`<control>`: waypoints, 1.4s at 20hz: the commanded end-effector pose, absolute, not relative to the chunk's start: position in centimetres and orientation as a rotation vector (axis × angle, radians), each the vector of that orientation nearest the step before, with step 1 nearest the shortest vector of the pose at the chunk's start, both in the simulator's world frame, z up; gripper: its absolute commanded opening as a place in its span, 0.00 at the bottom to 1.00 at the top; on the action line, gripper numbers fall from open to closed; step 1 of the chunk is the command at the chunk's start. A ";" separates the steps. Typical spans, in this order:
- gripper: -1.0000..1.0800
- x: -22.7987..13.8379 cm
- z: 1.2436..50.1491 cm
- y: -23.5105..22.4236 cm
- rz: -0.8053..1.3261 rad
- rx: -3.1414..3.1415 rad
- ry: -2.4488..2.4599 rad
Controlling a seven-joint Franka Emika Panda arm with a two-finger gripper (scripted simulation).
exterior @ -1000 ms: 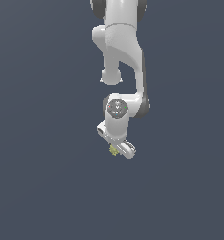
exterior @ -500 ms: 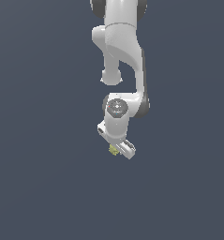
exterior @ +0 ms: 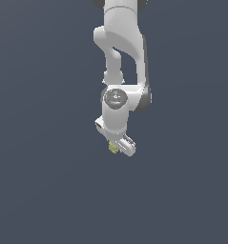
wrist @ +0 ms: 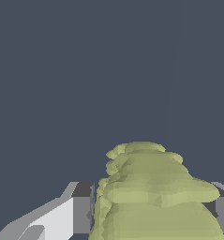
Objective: Pick up the object and move it to a goal position.
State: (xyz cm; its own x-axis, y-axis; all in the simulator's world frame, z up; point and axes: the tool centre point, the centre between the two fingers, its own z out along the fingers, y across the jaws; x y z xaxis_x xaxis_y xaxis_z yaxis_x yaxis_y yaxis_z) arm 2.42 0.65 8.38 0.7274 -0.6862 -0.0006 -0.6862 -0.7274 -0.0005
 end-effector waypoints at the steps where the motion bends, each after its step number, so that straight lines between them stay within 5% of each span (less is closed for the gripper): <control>1: 0.00 2.2 10.4 0.1 -0.001 -2.918 1.160; 28: 0.00 -0.8 39.2 -8.2 0.000 -2.918 1.162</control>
State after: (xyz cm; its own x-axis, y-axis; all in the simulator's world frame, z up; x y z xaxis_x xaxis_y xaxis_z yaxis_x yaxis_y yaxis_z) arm -0.63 -7.92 37.99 0.7258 -0.6879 0.0011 -0.6879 -0.7258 -0.0015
